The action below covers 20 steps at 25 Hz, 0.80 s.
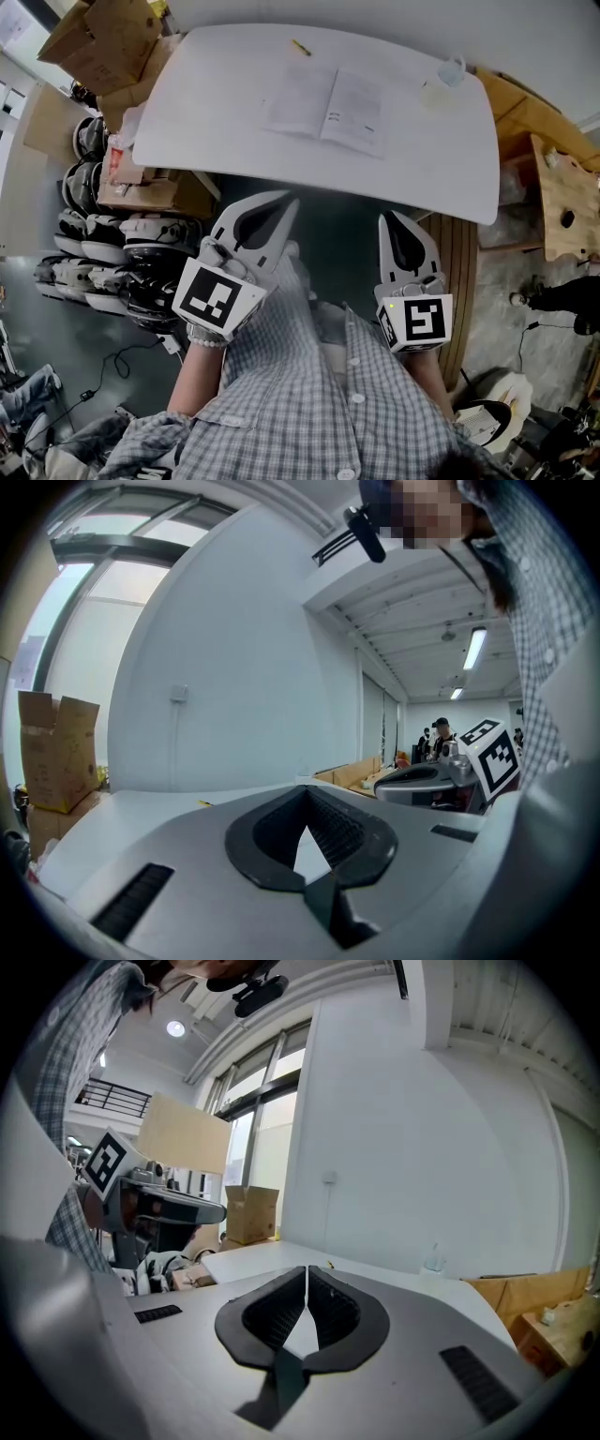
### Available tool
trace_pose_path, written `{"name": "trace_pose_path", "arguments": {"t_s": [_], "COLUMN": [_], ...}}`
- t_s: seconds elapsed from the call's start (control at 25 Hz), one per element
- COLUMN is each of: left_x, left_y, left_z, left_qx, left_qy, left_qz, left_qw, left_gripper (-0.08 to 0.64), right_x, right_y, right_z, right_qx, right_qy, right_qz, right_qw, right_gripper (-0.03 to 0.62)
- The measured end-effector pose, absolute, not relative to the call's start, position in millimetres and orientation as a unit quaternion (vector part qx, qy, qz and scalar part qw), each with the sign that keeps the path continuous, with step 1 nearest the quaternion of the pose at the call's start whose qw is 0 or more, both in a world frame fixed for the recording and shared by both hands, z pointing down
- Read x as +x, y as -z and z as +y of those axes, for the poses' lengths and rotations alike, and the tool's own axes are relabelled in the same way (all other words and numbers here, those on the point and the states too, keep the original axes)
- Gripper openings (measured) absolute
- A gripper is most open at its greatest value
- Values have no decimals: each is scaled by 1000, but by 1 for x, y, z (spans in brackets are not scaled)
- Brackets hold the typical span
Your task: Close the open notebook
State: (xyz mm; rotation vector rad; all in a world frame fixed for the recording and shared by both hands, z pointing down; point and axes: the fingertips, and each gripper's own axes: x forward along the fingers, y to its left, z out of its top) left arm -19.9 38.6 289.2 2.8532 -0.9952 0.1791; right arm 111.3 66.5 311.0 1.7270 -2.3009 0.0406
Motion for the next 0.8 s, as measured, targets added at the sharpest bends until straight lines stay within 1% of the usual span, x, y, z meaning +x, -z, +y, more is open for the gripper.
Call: {"name": "trace_pose_path", "arguments": {"t_s": [0.4,0.8], "left_x": [-25,-13], "left_y": [-295,-304], "left_z": [-38,-93], "left_qx": [945,956], "left_qy": [-53,-63], "left_qz": [-313,-277], "left_qw": [83,79], "left_gripper": [8,7], "right_x": [111,112], "right_y": [-307,-305], "right_z": [5,-44], "right_qx": [613,635], "right_qy": [-13,-8], "right_qz": [-778,-760], "right_qw": [136,137], "right_gripper": [23,23]}}
